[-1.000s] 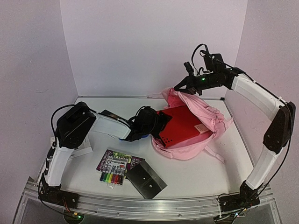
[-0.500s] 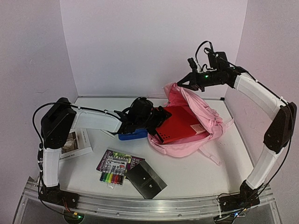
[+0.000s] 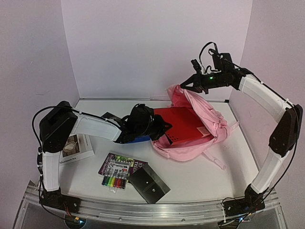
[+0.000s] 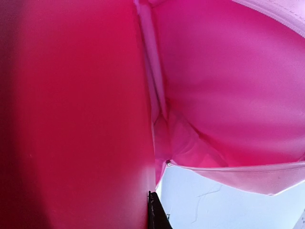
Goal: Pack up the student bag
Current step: Place the files in the student bag.
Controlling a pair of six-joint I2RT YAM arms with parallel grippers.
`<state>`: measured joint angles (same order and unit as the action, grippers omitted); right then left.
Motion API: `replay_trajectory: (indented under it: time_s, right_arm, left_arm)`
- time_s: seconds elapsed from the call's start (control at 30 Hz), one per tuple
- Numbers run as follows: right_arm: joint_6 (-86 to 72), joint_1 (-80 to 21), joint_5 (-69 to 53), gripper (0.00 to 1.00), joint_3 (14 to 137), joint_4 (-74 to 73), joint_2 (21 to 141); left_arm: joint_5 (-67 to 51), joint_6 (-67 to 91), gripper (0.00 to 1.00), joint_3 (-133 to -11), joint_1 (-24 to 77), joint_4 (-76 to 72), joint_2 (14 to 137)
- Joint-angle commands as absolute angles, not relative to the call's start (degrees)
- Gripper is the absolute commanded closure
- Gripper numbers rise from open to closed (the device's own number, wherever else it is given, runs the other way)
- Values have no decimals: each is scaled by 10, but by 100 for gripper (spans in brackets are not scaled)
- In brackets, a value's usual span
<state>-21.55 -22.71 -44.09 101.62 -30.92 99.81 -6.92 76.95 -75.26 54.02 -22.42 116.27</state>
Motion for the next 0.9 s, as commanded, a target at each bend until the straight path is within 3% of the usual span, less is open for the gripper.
replay_trajectory:
  time_s: [0.0, 0.3, 0.5, 0.87]
  right_arm:
    - [-230, -252, -516, 100, 1038, -233, 952]
    - [-239, -274, -537, 100, 1042, -219, 945]
    - [-247, -273, -513, 100, 1031, -212, 936]
    - [-225, -265, -362, 100, 994, -217, 915]
  left_arm:
    - [-83, 785, 100, -777, 544, -360, 1189]
    - [-22, 875, 100, -909, 532, -278, 1307]
    - [27, 959, 100, -870, 519, -341, 1329]
    - [127, 886, 100, -803, 559, -385, 1238]
